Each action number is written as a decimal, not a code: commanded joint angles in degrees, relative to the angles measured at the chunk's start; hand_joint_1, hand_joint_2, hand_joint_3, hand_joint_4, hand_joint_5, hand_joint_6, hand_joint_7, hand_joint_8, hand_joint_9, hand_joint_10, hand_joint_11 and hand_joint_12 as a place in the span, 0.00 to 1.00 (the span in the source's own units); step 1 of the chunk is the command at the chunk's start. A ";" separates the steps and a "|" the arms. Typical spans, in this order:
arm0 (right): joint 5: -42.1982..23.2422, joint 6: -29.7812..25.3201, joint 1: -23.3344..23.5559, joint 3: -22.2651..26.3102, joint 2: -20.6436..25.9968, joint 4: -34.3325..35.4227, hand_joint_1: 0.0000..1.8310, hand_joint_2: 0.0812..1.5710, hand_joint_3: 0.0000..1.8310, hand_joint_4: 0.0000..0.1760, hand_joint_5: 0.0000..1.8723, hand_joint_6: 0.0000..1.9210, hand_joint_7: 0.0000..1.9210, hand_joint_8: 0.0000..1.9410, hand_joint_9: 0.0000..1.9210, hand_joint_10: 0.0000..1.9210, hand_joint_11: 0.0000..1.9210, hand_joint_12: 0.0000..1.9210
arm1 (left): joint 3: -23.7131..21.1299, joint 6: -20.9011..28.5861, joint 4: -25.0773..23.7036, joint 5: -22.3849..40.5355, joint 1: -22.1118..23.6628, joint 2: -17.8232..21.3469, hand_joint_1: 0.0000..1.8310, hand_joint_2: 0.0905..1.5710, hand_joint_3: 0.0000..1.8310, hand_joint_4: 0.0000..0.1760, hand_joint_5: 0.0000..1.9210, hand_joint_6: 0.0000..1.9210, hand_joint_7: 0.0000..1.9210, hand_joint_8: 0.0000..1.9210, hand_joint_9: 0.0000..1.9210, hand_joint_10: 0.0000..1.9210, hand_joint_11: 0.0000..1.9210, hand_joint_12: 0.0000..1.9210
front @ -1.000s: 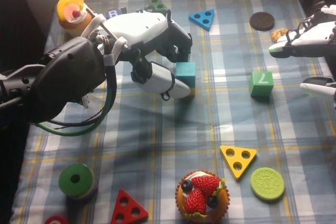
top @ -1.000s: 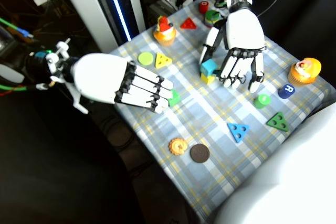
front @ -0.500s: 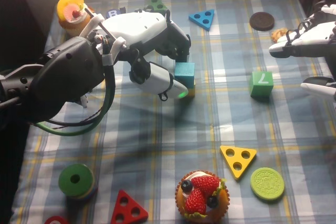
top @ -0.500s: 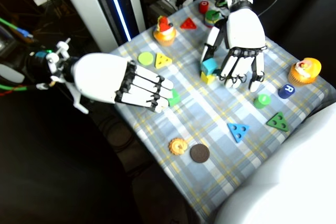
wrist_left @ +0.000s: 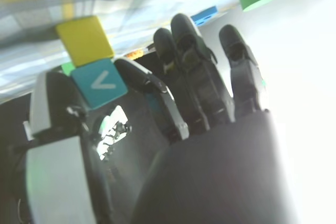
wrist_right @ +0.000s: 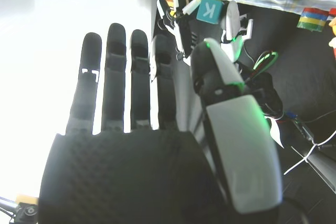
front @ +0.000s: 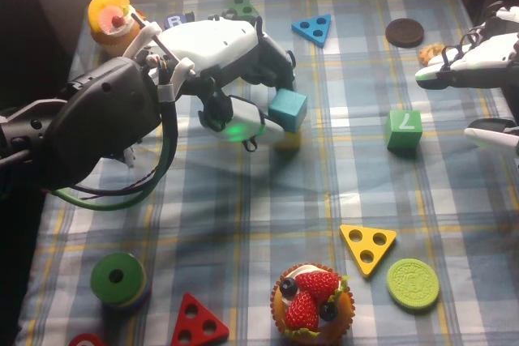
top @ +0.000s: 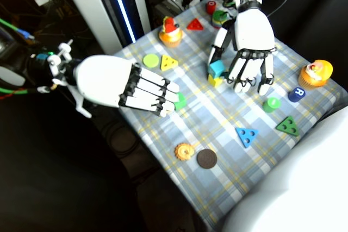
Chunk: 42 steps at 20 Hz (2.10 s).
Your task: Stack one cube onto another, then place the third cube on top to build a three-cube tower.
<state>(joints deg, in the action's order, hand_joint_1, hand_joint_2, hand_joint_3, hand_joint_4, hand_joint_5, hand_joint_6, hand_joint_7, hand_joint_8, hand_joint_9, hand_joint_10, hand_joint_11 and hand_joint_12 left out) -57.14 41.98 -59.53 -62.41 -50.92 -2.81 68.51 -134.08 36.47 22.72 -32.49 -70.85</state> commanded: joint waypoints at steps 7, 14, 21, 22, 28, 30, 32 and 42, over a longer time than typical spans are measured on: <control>-6.91 -0.49 0.47 -0.19 -0.17 1.04 0.44 0.84 0.00 0.00 0.28 0.00 0.29 0.00 0.29 0.00 0.04 0.60 | -0.52 0.01 -1.22 4.94 0.42 0.83 0.54 0.63 0.00 0.73 0.42 0.00 0.37 0.00 0.36 0.00 0.04 0.28; -6.91 -0.66 0.47 -0.17 -0.18 1.07 0.47 0.81 0.00 0.00 0.28 0.00 0.29 0.00 0.29 0.00 0.03 0.60 | -4.92 0.00 -2.08 8.88 -0.69 4.59 0.46 0.63 0.00 0.99 0.20 0.00 0.23 0.00 0.25 0.00 0.00 0.26; -4.91 -0.66 3.17 -1.45 -2.39 0.94 0.48 0.69 0.00 0.00 0.28 0.00 0.29 0.00 0.28 0.00 0.01 0.61 | -16.71 8.77 -9.11 22.69 -6.00 15.24 0.36 0.57 0.00 1.00 0.02 0.00 0.08 0.00 0.10 0.00 0.00 0.00; -3.65 -0.66 4.39 -2.11 -3.22 0.32 0.46 0.67 0.00 0.00 0.28 0.00 0.29 0.00 0.28 0.00 0.02 0.62 | -19.05 11.06 -10.34 26.41 -7.93 17.57 0.35 0.54 0.00 1.00 0.03 0.00 0.08 0.00 0.10 0.00 0.00 0.00; 5.20 -0.66 8.96 -6.00 -7.10 -2.31 0.45 0.62 0.00 0.00 0.27 0.00 0.30 0.00 0.31 0.00 0.09 0.52 | -24.30 20.21 -12.61 36.94 -14.18 23.48 0.36 0.52 0.00 1.00 0.03 0.01 0.07 0.00 0.07 0.00 0.01 0.00; 7.34 -0.66 9.47 -7.02 -8.01 -2.45 0.45 0.61 0.00 0.00 0.28 0.00 0.30 0.00 0.31 0.00 0.10 0.51 | -24.86 20.75 -12.52 38.62 -14.78 23.73 0.34 0.50 0.00 1.00 0.03 0.00 0.08 0.00 0.09 0.00 0.07 0.03; 9.43 -0.66 10.17 -8.21 -9.26 -2.79 0.45 0.61 0.00 0.00 0.30 0.00 0.33 0.01 0.33 0.01 0.12 0.50 | -24.99 22.60 -12.35 40.08 -15.33 23.94 0.33 0.50 0.00 1.00 0.03 0.00 0.08 0.00 0.10 0.00 0.09 0.05; 15.43 1.18 13.04 -10.67 -11.65 -4.04 0.49 0.63 0.00 0.00 0.39 0.00 0.40 0.01 0.42 0.02 0.16 0.59 | -25.38 25.61 -11.79 42.69 -16.59 24.57 0.35 0.52 0.00 1.00 0.07 0.00 0.08 0.00 0.08 0.00 0.00 0.25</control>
<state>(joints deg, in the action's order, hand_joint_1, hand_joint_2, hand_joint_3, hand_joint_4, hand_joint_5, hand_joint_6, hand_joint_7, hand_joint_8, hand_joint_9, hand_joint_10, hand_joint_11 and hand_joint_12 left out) -35.88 43.24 -47.31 -72.99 -62.59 -7.57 43.09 -108.97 26.17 58.72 -49.52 -46.50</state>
